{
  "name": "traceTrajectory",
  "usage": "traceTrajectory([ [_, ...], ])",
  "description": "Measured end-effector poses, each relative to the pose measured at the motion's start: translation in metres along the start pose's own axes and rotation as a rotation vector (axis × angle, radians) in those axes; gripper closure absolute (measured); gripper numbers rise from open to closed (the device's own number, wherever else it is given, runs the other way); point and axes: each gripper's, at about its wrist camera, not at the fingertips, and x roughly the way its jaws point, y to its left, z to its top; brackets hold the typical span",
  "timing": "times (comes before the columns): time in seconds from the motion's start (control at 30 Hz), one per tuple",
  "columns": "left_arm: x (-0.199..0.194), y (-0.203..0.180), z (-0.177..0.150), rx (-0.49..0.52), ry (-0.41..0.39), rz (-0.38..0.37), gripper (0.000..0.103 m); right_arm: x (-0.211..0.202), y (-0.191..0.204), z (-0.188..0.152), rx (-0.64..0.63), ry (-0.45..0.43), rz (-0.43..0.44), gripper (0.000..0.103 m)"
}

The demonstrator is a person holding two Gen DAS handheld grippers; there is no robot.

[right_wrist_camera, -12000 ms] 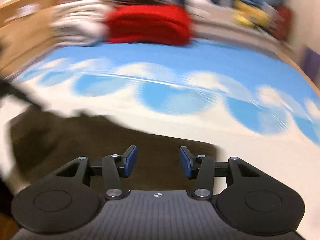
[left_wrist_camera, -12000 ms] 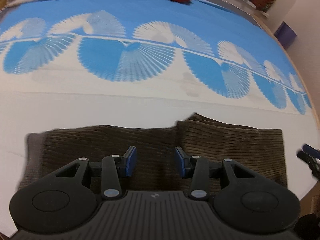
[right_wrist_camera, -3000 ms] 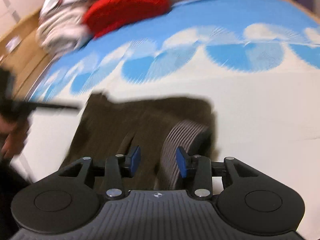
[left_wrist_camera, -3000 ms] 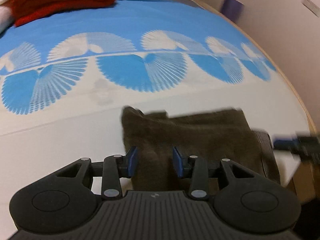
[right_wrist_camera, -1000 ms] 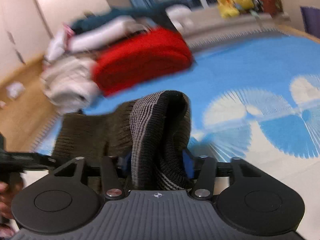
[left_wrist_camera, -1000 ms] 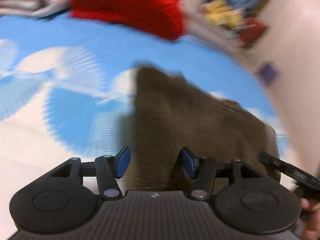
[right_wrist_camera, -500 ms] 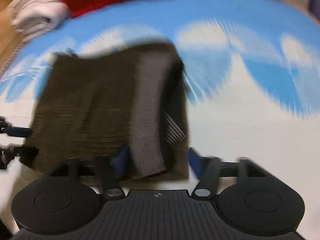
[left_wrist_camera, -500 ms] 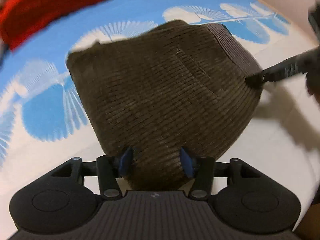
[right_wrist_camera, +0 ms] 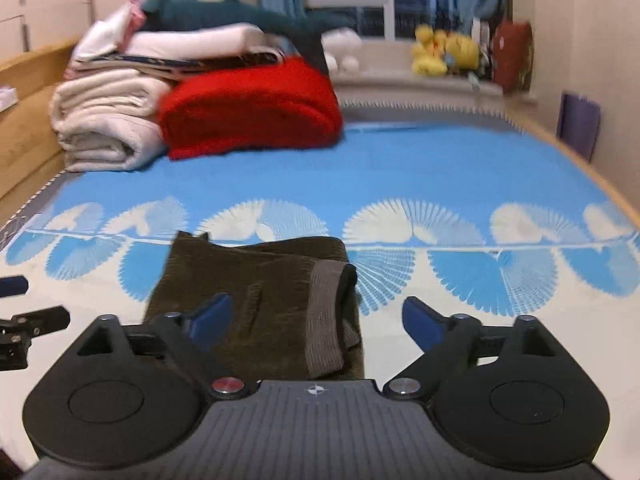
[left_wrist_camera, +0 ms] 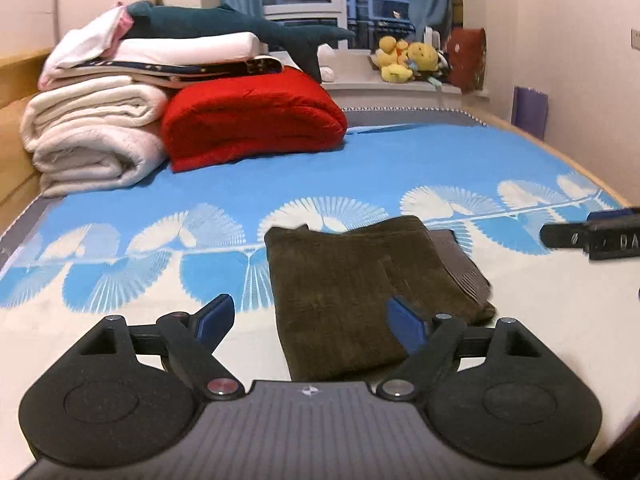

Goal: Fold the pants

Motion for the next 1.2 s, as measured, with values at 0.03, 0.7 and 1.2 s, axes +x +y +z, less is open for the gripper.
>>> traceTrajectory([
  [0.03,-0.01,-0.003,-0.009,-0.028,0.009,0.0,0.015,-0.012,0.004,-0.009,-0.012,-0.009,0.009,0.009],
  [0.7,0.02,-0.025,-0.061,-0.127,0.217,0.064,0.015,-0.02,0.027,-0.091,0.125,0.067,-0.072,0.009],
  [1.2,0.033,-0.028,-0.06,-0.144,0.196,0.054,0.015,-0.014,0.047,-0.091,0.01,0.06,-0.065,0.009],
])
